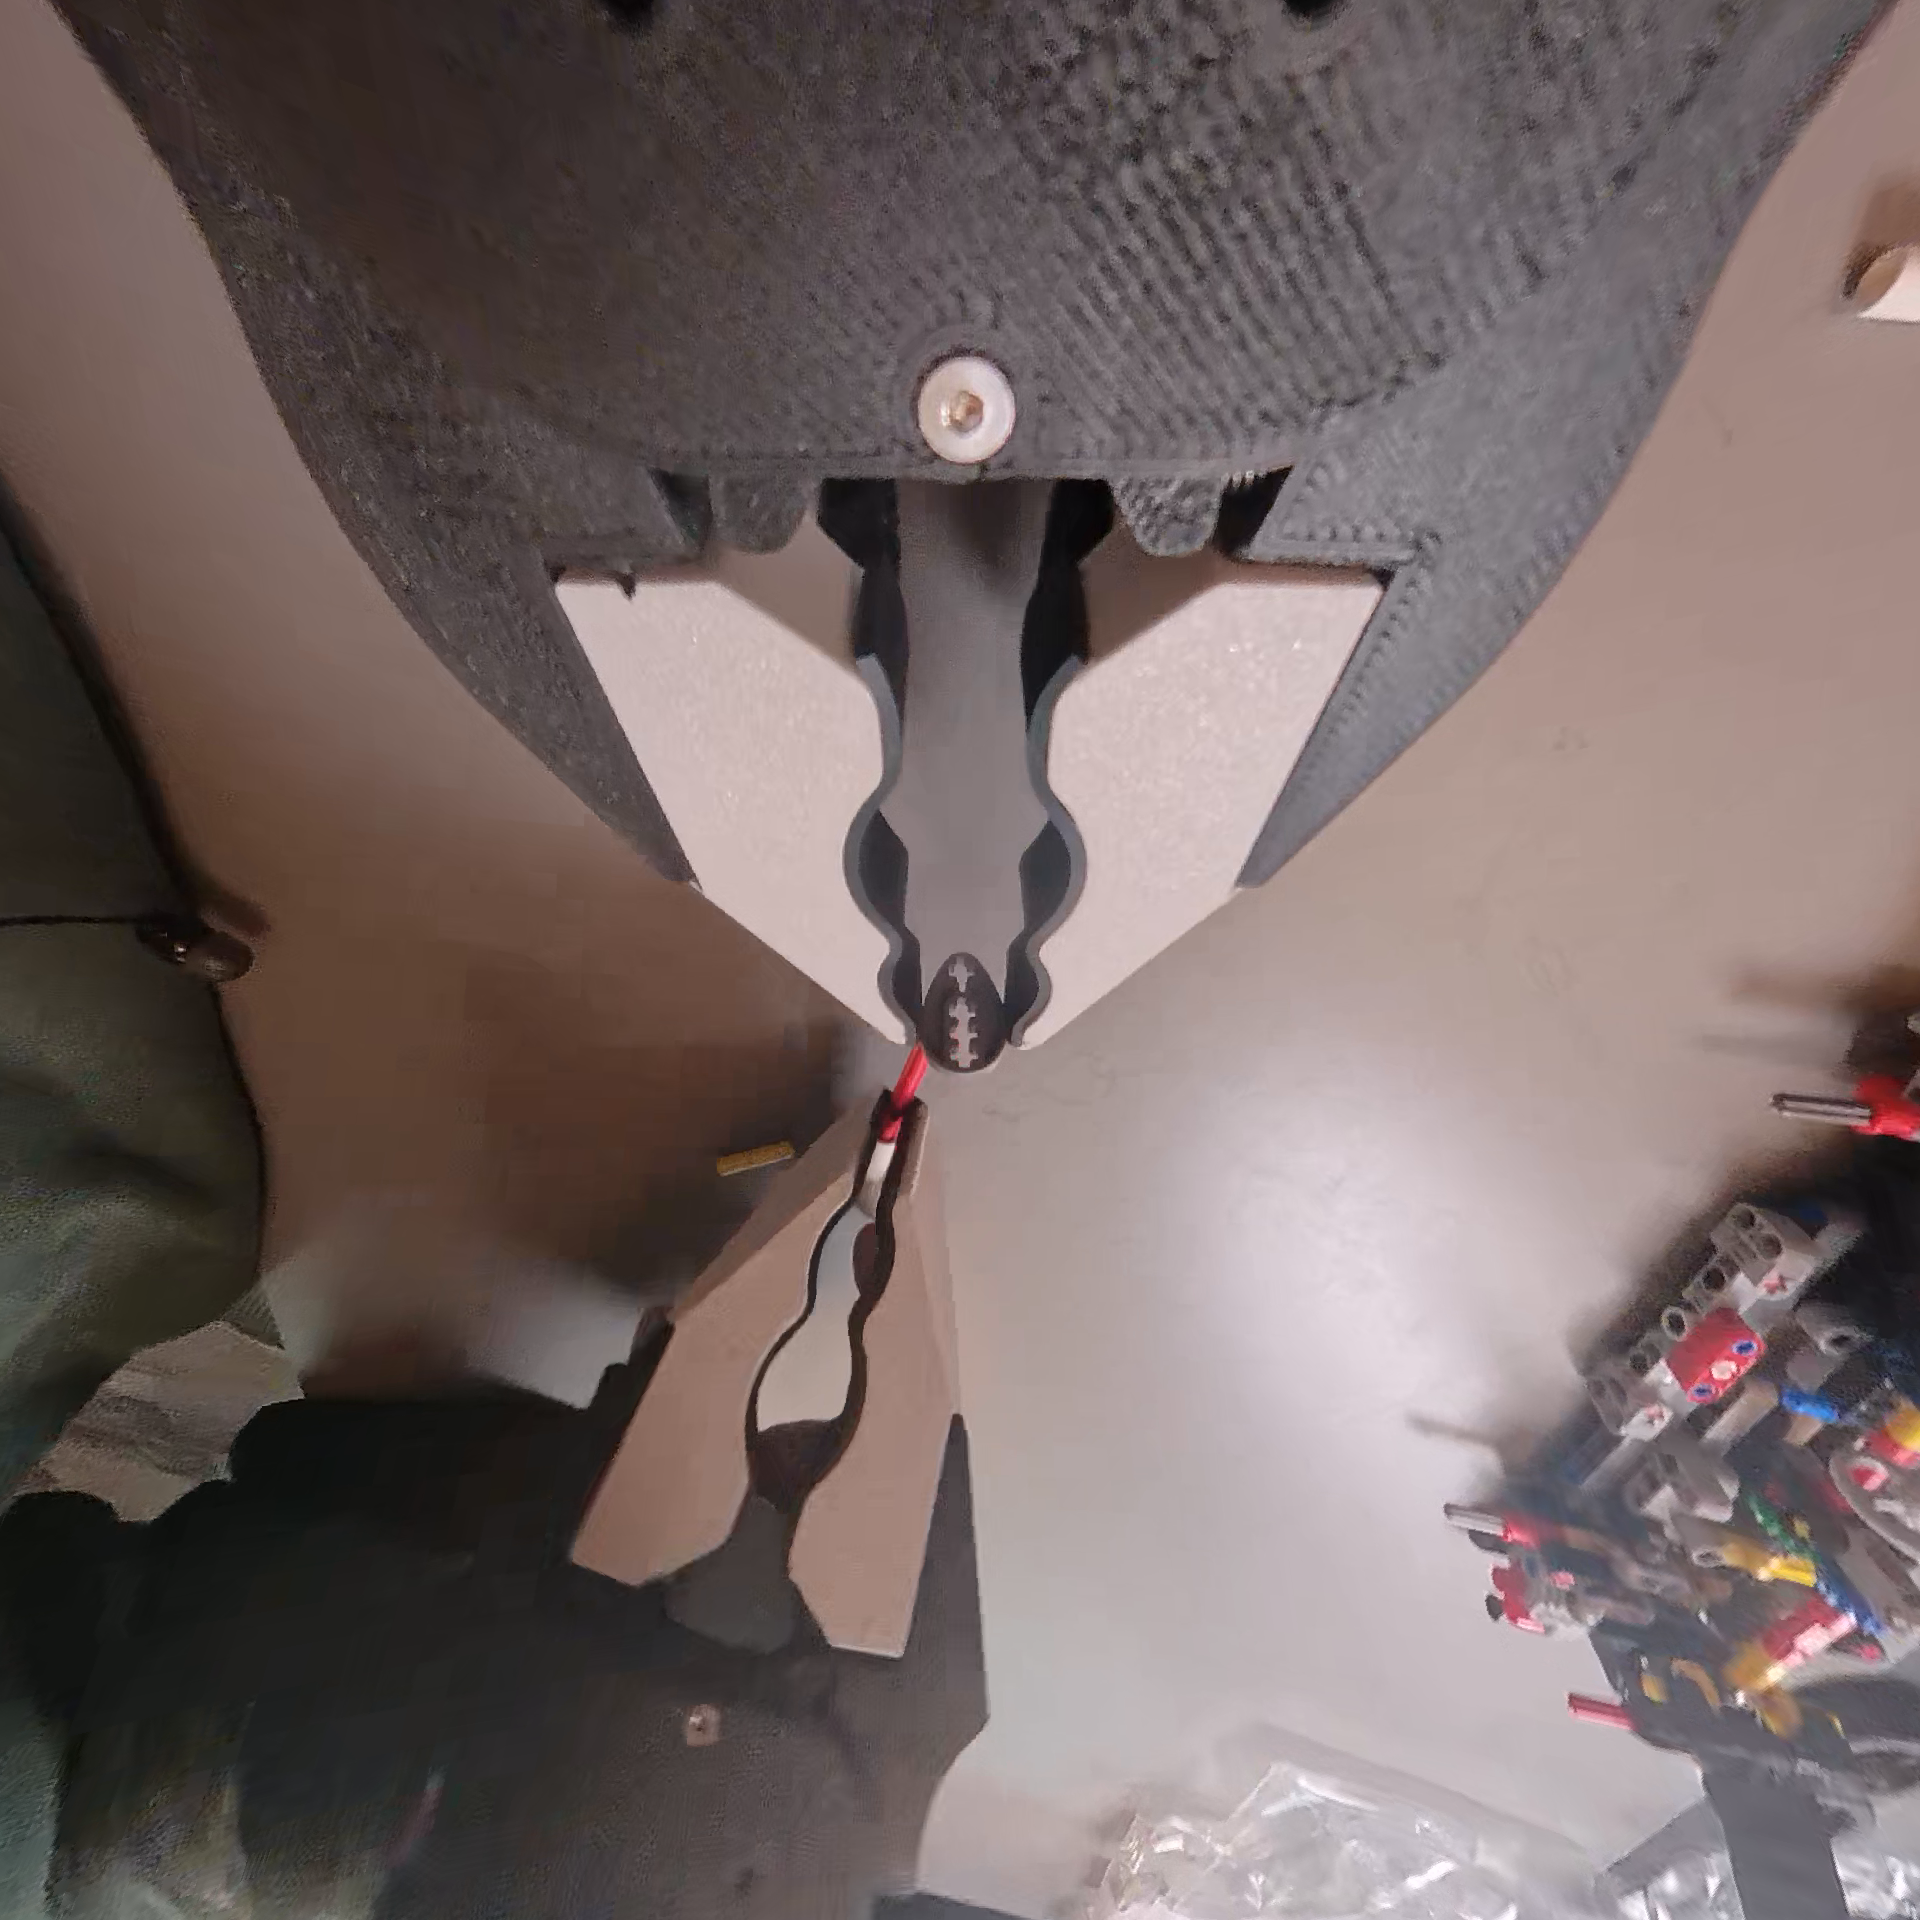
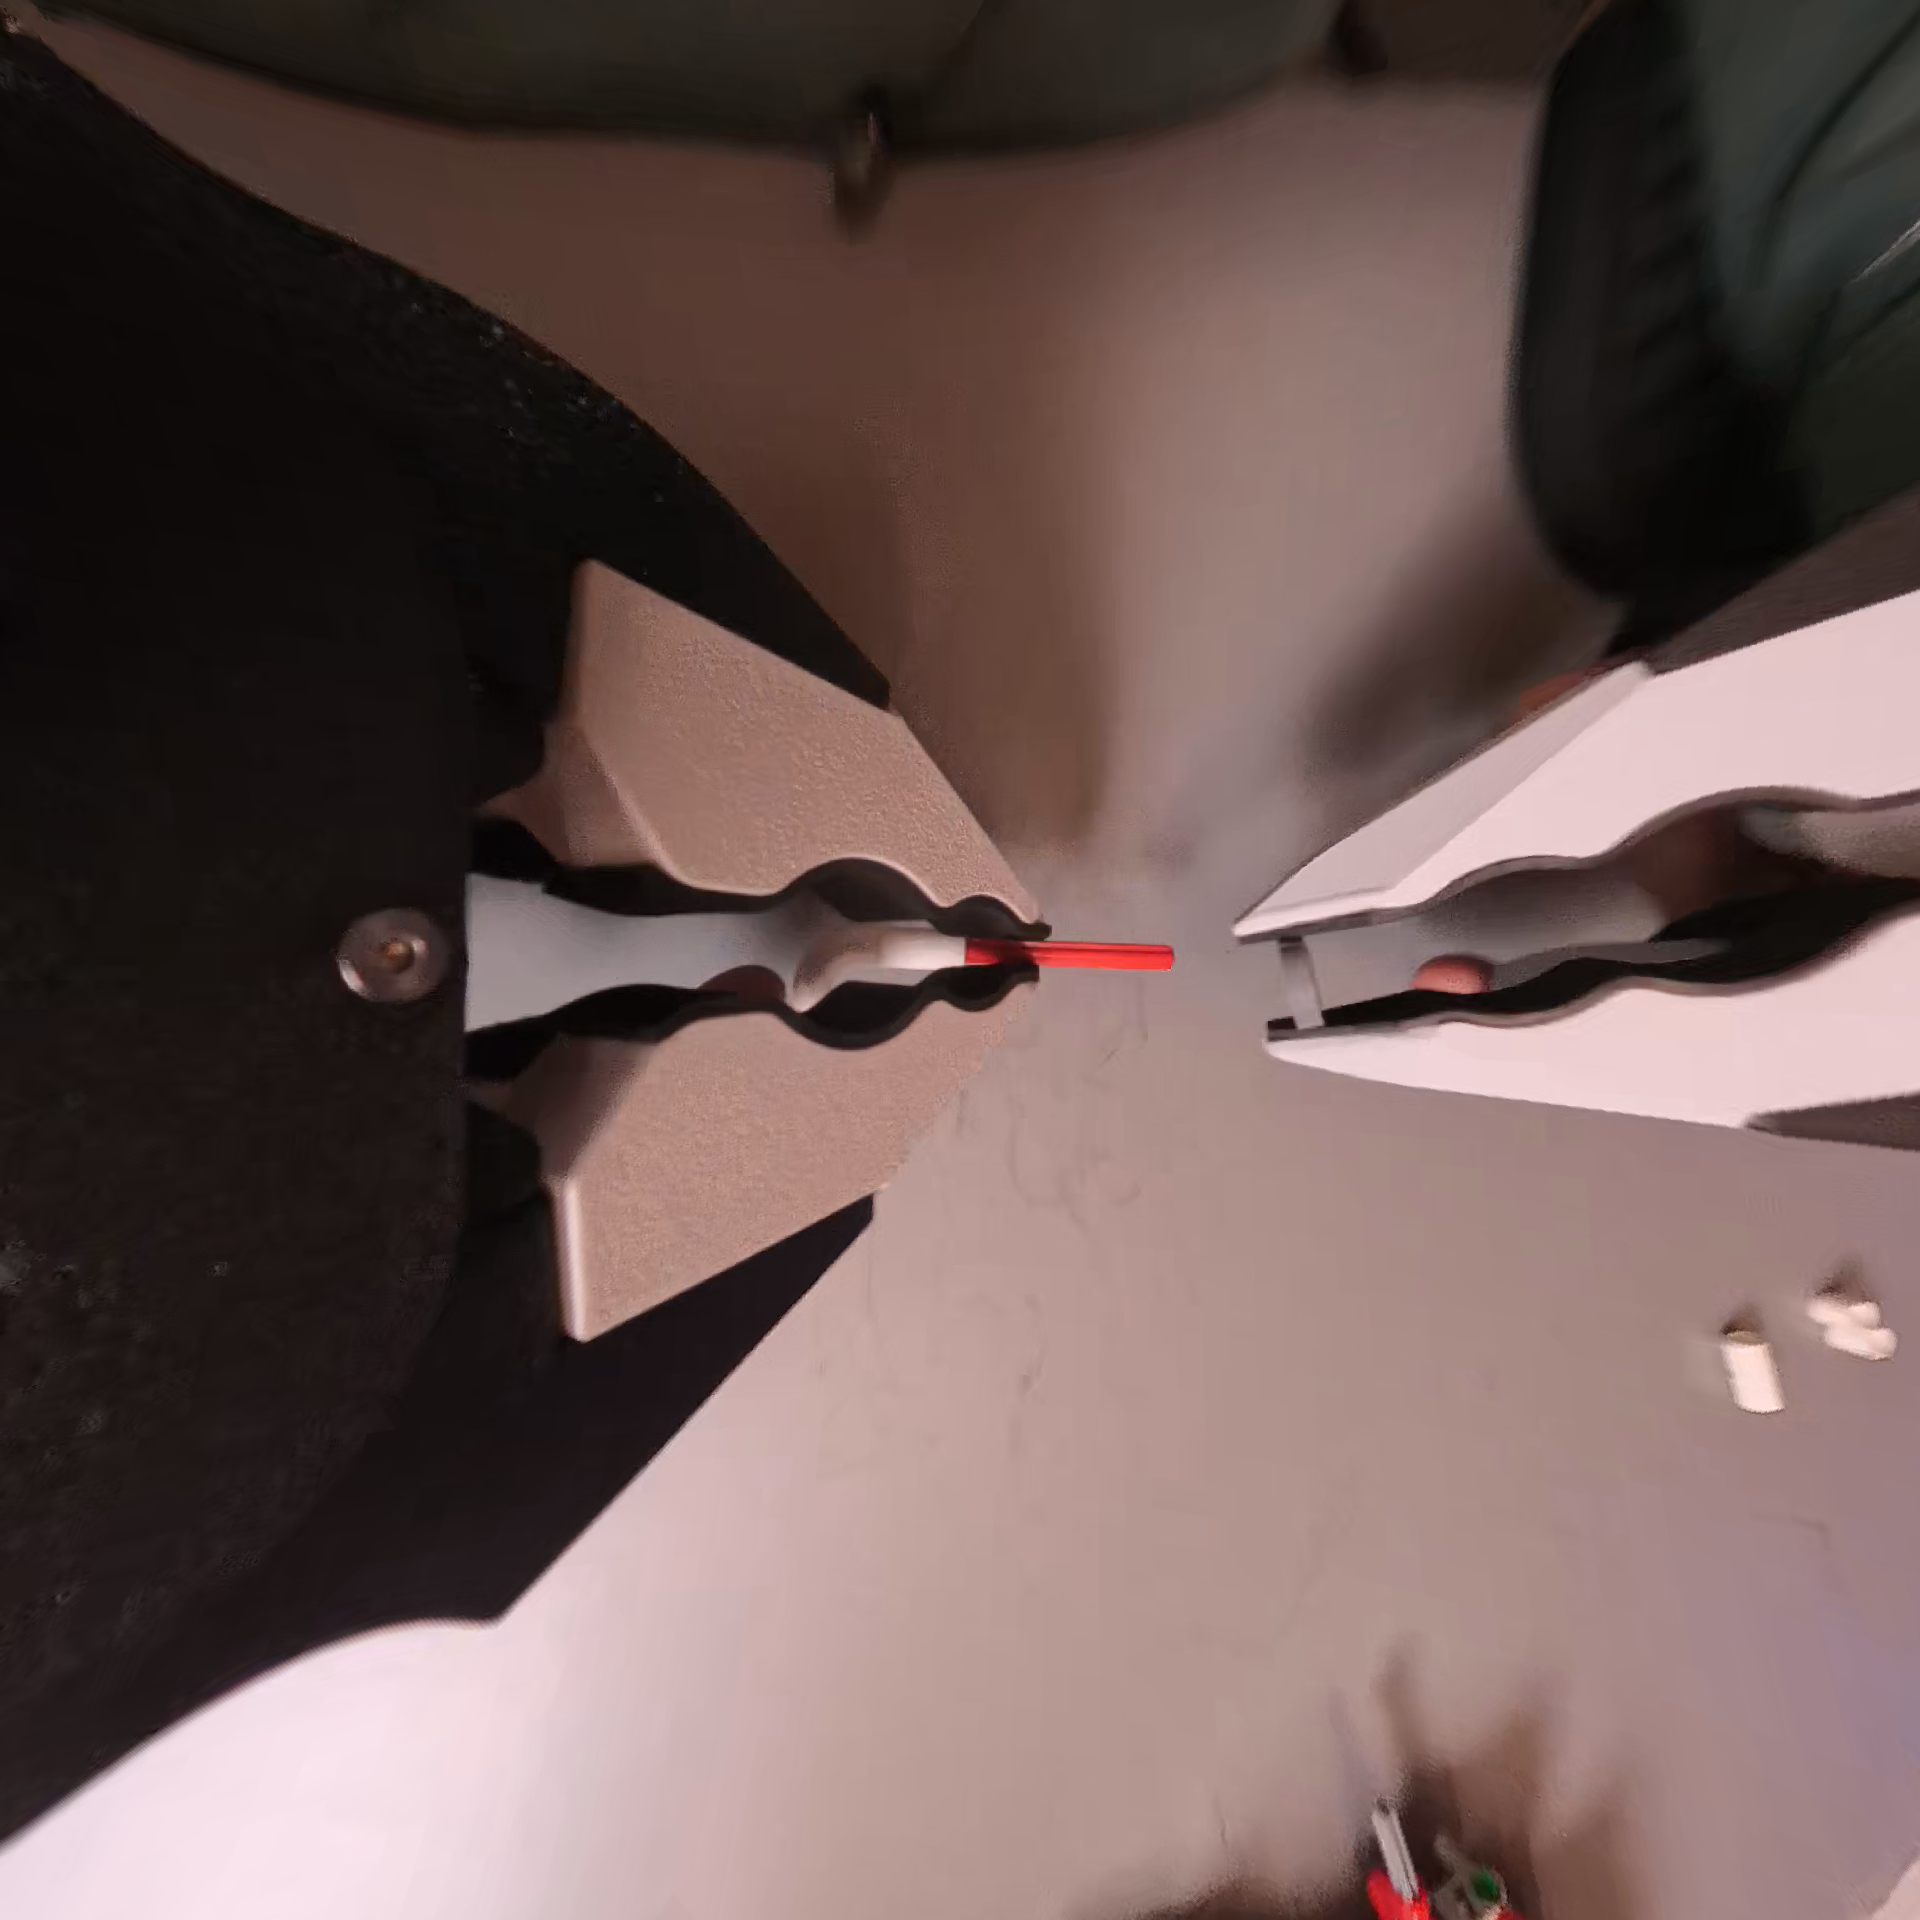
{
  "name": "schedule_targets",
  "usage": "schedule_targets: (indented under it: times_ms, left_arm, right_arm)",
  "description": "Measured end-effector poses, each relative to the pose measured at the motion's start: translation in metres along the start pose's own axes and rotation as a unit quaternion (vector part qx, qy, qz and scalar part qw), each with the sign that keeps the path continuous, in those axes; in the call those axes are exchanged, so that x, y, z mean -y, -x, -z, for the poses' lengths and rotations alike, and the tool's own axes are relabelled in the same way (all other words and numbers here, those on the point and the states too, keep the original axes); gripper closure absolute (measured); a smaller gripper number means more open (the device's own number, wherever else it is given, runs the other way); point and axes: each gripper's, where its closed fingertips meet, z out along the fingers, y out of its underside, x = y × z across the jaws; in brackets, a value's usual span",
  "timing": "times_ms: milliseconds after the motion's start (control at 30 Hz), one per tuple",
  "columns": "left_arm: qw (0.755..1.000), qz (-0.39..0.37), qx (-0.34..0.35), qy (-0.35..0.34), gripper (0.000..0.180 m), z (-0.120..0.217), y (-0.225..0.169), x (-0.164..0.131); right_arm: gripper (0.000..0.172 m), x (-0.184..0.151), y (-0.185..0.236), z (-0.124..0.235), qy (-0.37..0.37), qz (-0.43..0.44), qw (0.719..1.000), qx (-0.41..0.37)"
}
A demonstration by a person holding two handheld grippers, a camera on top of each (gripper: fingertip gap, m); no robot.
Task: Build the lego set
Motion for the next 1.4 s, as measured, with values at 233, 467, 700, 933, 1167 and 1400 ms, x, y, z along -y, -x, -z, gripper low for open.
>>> schedule_targets:
  times_ms: [233, 467, 700, 933, 1167, 1400]
  left_arm:
    - [0.993, -0.067, -0.029, -0.095, 0.167, 0.009, -0.02, 0.03]
    - [0.983, -0.086, -0.07, -0.145, 0.167, 0.013, -0.037, 0.04]
    - [0.964, -0.078, -0.118, -0.225, 0.168, 0.031, -0.05, 0.059]
    - [0.947, -0.033, -0.172, -0.27, 0.167, 0.039, -0.056, 0.067]
    - [0.947, -0.028, -0.182, -0.264, 0.167, 0.036, -0.058, 0.064]
    - [0.952, -0.01, -0.19, -0.24, 0.167, 0.032, -0.057, 0.06]
  right_arm:
    - [0.17, 0.017, 0.016, 0.026, -0.108, -0.116, 0.975, 0.158]
    - [0.171, 0.034, 0.035, 0.04, -0.166, -0.151, 0.941, 0.254]
    - [0.171, 0.05, 0.043, 0.053, -0.206, -0.181, 0.913, 0.301]
    - [0.171, 0.063, 0.056, 0.058, -0.21, -0.173, 0.915, 0.297]
    - [0.171, 0.06, 0.054, 0.057, -0.203, -0.186, 0.915, 0.294]
    - [0.171, 0.055, 0.051, 0.053, -0.185, -0.171, 0.929, 0.271]
